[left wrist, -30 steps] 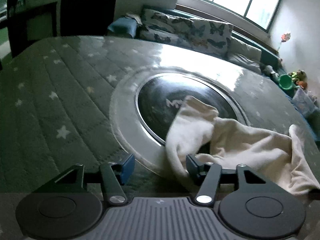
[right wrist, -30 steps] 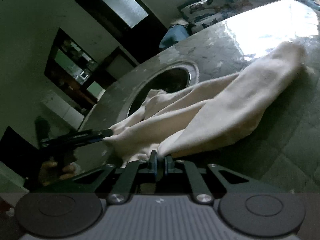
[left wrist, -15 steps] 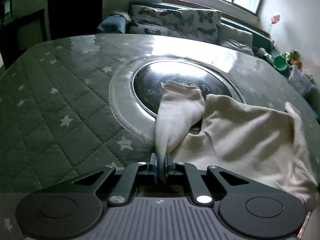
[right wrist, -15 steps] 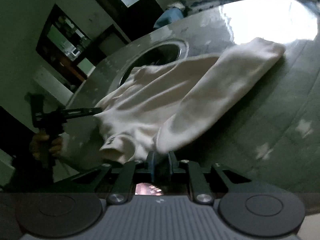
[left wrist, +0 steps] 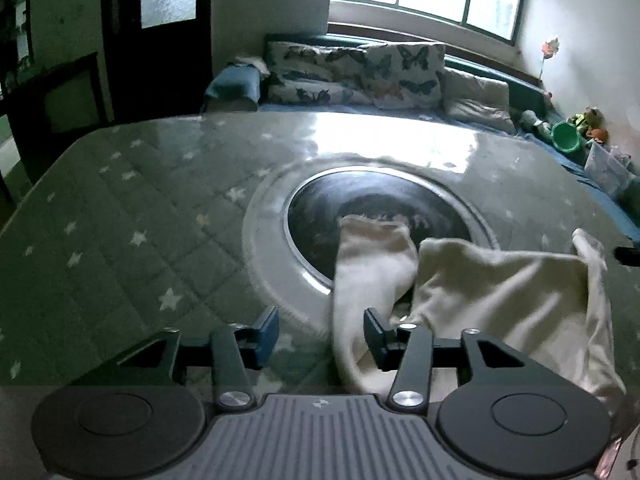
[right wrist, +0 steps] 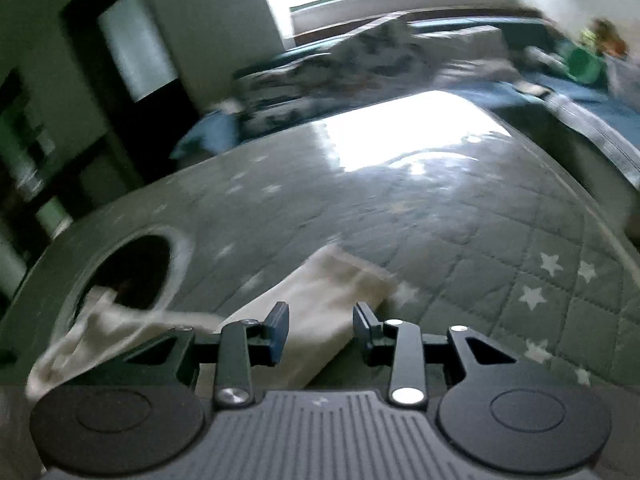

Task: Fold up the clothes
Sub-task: 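Open both grippers and release the sweatshirt onto the surface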

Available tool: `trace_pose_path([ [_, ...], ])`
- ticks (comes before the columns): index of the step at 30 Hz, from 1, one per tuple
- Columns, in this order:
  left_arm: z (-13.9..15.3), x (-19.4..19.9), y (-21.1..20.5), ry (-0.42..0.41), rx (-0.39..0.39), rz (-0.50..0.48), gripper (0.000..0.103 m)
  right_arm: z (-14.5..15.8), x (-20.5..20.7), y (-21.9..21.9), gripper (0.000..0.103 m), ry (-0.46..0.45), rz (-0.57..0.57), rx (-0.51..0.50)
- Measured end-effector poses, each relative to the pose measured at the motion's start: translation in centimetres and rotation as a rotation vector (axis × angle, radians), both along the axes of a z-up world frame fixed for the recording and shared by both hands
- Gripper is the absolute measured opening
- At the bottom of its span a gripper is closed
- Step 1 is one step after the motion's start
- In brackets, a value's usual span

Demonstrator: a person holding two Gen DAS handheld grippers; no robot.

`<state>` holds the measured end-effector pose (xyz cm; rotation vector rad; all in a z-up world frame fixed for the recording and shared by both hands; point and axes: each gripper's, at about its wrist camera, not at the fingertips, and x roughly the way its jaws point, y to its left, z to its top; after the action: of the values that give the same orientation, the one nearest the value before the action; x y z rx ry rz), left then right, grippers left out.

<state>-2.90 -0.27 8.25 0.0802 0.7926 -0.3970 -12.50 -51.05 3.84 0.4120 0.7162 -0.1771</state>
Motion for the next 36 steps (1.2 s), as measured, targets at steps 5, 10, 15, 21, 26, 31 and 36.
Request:
trace_pose_path([
  [5,0.3,1.3,-3.2,-0.009,-0.013,-0.056,0.056,-3.1,2.2,-2.0,0.036,0.014,-0.094,0.05],
  [10,-0.2,2.8,-6.5,0.008,-0.026,-0.111,0.057,-4.0,2.3,-2.0,0.005,-0.02,-0.097,0.055],
  [15,-1.4,4.1,-9.3,0.041,-0.027,-0.153,0.057,-2.5,0.4,-1.3,0.004,-0.056,-0.081,-0.035],
  [21,-2.6,5.5,-10.7,0.068,-0.017,-0.17,0.057,1.4,-5.4,0.2,0.004,-0.031,-0.06,-0.292],
  [26,-3.2,6.2,-11.2,0.077,-0.026,-0.183,0.057,1.7,-9.8,0.9,0.006,0.096,-0.058,-0.355],
  [31,-3.7,7.2,-11.8,0.081,-0.025,-0.182,0.06,2.4,-10.7,1.1,0.02,0.121,-0.079,-0.367],
  [36,-3.6,8.0,-12.3,0.065,-0.034,-0.178,0.071,4.4,-8.9,1.2,0.033,0.02,-0.056,-0.344],
])
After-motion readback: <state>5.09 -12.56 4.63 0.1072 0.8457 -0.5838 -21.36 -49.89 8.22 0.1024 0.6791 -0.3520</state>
